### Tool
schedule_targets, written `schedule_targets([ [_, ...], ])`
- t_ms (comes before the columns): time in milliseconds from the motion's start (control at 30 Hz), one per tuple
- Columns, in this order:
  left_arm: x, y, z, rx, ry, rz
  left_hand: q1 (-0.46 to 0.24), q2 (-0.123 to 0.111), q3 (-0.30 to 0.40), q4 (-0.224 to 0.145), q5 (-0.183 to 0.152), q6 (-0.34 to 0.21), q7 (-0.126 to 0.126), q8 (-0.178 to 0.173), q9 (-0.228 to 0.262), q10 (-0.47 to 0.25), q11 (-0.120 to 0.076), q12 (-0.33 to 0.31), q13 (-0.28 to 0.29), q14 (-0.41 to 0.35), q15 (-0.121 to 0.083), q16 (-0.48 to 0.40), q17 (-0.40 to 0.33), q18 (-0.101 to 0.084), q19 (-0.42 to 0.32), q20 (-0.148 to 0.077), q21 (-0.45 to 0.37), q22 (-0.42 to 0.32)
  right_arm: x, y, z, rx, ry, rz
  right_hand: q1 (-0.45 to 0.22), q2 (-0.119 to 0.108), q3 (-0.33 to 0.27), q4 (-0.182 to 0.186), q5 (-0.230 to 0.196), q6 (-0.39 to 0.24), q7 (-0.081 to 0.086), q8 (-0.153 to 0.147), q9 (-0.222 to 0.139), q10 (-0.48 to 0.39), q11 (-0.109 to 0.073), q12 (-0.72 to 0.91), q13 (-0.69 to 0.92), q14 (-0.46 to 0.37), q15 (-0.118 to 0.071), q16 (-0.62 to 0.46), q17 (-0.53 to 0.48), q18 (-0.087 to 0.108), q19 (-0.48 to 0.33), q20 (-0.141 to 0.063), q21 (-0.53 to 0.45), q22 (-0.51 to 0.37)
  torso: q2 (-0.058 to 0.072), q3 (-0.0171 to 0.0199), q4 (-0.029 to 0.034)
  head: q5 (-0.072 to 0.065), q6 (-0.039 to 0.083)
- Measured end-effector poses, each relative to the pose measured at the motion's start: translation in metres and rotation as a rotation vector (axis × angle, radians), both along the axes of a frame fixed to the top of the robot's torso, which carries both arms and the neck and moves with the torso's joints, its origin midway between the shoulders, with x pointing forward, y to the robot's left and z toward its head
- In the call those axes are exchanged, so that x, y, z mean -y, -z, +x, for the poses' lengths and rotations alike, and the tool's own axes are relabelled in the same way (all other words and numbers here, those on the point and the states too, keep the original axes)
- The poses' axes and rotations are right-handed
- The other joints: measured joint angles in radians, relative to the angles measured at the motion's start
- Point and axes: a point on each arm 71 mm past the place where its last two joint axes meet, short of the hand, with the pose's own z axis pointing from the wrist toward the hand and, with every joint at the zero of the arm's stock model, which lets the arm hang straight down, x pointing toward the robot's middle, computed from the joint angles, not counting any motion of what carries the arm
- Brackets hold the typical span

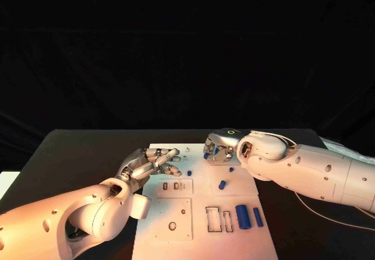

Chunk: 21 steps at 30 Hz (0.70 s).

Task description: Assemble the parts on the task board

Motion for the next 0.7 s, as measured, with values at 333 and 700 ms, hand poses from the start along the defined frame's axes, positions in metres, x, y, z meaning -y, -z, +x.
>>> schedule_targets([
  [333, -0.001, 0.000, 0.000, -0.003, 0.001, 0.000, 0.000, 0.000, 0.000, 0.000, 0.000, -0.003, 0.003, 0.000, 0.000, 0.000, 0.000, 0.000, 0.000, 0.000, 0.000, 0.000, 0.001, 0.000, 0.000, 0.000, 0.000, 0.000, -0.021, -0.006, 0.008, 0.062, 0.024, 0.065, 0.000, 0.000, 0.007, 0.007, -0.006, -0.001, 0.000, -0.002, 0.000, 0.000, 0.000, -0.004, 0.000, 0.000, 0.000, 0.009, 0.003, 0.000, 0.000, 0.000, 0.007, 0.005, 0.004, -0.0004, 0.0042, 0.002, 0.008],
  [700, 0.000, 0.001, 0.000, -0.006, 0.005, -0.001, 0.000, 0.000, 0.000, 0.000, 0.000, -0.003, 0.003, 0.000, 0.000, 0.000, 0.000, 0.000, 0.000, 0.000, 0.000, 0.000, 0.001, 0.000, 0.000, 0.000, 0.000, 0.000, -0.041, -0.004, 0.022, 0.078, 0.051, 0.077, 0.000, 0.000, 0.014, 0.014, -0.010, -0.002, 0.001, -0.008, 0.000, 0.000, 0.000, -0.004, 0.000, 0.000, 0.000, 0.014, 0.008, 0.000, 0.000, 0.000, 0.012, 0.009, 0.008, -0.0004, 0.0060, 0.006, 0.011],
])
